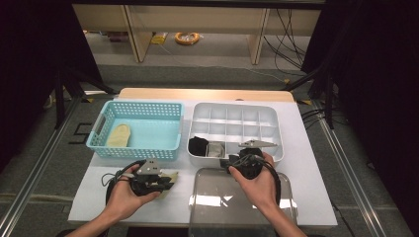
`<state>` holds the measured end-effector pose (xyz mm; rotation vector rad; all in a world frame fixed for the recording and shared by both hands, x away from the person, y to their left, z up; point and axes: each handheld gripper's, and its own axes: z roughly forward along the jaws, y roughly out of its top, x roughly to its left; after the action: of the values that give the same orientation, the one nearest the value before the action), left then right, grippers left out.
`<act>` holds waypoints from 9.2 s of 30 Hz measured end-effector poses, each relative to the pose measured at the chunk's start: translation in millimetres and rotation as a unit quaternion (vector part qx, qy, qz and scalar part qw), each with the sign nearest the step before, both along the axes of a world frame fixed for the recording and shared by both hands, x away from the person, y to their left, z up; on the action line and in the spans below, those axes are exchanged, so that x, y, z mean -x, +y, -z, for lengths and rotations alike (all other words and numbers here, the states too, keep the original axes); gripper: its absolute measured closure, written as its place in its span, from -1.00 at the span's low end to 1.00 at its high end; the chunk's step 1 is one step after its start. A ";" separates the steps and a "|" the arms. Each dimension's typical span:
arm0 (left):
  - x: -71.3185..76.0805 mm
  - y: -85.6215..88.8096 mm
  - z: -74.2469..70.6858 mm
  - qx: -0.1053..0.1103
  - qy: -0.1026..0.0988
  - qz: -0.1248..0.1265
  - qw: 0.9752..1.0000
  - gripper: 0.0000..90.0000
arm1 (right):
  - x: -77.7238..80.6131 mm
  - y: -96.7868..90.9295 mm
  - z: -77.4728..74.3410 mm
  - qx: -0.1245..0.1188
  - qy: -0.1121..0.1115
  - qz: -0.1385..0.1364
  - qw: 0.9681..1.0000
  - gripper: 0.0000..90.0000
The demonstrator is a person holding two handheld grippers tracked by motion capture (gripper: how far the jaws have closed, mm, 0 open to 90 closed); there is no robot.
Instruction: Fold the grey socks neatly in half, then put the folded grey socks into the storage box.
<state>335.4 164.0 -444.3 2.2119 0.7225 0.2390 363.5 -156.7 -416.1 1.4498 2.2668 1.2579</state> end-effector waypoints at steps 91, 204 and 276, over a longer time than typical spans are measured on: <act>-153.3 116.0 -20.7 -0.101 0.111 -0.270 0.951 0.17 | -1.5 -5.4 -2.2 -0.012 -0.002 0.003 1.000 0.29; -12.1 80.4 -14.0 -0.003 0.100 -0.144 0.985 1.00 | 2.1 3.4 -3.6 0.000 -0.009 -0.009 1.000 0.28; -45.1 70.9 -14.1 -0.045 0.122 -0.127 0.983 0.84 | 1.9 3.3 -3.2 0.004 -0.007 -0.012 1.000 0.26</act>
<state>380.6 234.9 -430.2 2.2544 1.1524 0.1308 361.6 -153.4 -412.9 1.4112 2.2833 1.2604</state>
